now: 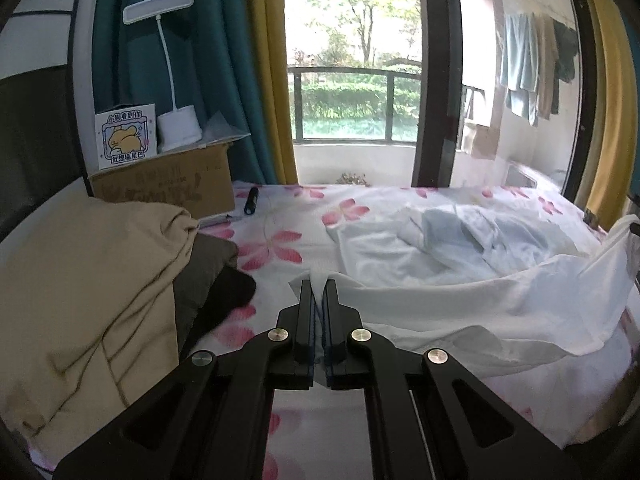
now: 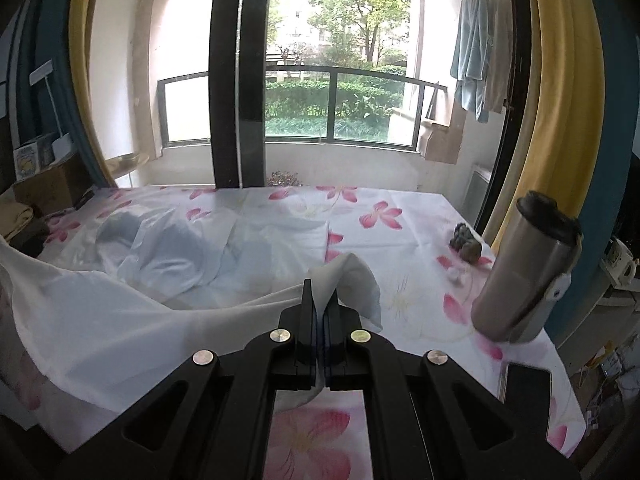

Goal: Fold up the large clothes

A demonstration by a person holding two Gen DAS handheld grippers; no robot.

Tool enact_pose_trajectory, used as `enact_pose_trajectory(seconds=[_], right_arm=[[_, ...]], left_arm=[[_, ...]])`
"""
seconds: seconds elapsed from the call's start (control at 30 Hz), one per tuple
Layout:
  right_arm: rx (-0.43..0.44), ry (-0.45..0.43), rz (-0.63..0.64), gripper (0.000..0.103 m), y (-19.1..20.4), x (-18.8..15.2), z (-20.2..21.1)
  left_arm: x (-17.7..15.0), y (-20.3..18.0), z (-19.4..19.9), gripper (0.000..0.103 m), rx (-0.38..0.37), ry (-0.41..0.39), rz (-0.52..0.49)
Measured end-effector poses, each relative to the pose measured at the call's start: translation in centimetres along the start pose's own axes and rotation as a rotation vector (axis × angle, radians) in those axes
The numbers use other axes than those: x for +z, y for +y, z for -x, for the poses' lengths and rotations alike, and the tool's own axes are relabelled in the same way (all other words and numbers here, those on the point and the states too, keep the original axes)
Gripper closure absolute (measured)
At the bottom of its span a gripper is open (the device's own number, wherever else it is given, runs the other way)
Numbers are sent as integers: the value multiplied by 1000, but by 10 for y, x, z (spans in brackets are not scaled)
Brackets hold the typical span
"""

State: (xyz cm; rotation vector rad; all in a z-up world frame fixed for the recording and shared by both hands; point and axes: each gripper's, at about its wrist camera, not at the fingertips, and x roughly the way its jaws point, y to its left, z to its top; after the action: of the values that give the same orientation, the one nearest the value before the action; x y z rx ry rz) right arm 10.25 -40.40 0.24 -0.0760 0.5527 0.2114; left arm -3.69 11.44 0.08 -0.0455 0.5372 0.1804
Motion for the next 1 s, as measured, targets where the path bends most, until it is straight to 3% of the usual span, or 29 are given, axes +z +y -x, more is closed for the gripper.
enact_pose_trajectory(seconds=[0.5, 0.6, 1.0], right_arm=[[-27, 7, -43, 101, -16, 40, -66], [-66, -2, -5, 101, -13, 47, -82], [-131, -4, 14, 101, -13, 68, -135]], left_arm=[[42, 0, -64, 99, 13, -42, 20], [47, -10, -73, 99, 30, -74, -8], [72, -22, -126, 99, -6, -79, -16]])
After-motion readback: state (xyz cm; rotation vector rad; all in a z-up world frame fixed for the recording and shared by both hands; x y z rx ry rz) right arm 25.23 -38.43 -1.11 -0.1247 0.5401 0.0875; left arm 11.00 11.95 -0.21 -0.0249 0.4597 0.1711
